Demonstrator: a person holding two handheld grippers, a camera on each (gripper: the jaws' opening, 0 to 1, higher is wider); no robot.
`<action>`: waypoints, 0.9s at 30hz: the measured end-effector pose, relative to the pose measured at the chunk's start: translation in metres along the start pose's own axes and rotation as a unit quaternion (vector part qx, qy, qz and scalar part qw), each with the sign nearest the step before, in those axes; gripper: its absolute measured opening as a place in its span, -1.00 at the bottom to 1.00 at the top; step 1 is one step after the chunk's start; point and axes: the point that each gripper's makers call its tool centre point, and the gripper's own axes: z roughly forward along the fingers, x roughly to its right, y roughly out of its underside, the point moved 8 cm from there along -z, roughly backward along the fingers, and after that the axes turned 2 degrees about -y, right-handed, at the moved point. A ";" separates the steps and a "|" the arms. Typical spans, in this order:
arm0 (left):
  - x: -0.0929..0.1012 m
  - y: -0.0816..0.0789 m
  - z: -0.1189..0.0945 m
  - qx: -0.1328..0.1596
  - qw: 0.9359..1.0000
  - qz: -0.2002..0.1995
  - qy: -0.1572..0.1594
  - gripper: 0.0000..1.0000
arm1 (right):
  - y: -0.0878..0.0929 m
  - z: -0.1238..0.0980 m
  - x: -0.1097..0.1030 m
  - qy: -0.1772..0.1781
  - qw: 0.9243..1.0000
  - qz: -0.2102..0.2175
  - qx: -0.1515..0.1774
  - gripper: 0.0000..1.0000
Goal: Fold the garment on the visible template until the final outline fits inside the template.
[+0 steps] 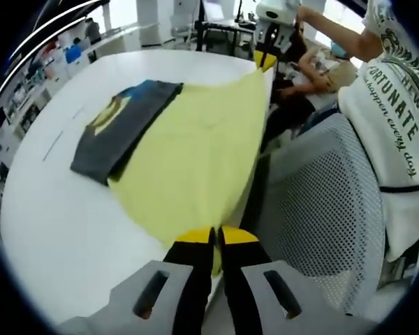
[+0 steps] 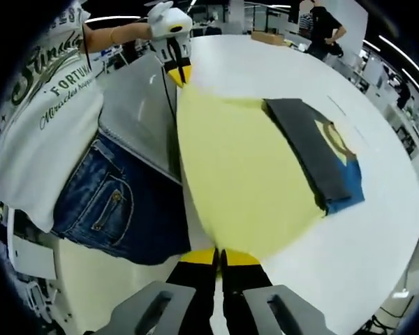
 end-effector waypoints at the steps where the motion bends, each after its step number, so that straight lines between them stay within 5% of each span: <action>1: 0.000 -0.001 -0.001 -0.003 1.000 0.000 0.001 -0.98 | -0.001 -0.001 0.000 0.000 1.000 0.000 -0.001 -1.00; 17: 0.009 -0.010 -0.023 -0.011 0.999 -0.018 0.027 -0.98 | -0.009 -0.022 -0.007 -0.014 1.000 -0.015 -0.009 -1.00; 27: -0.001 -0.031 -0.039 -0.001 1.000 0.002 0.005 -0.98 | -0.019 -0.036 0.008 0.029 0.999 -0.039 -0.006 -1.00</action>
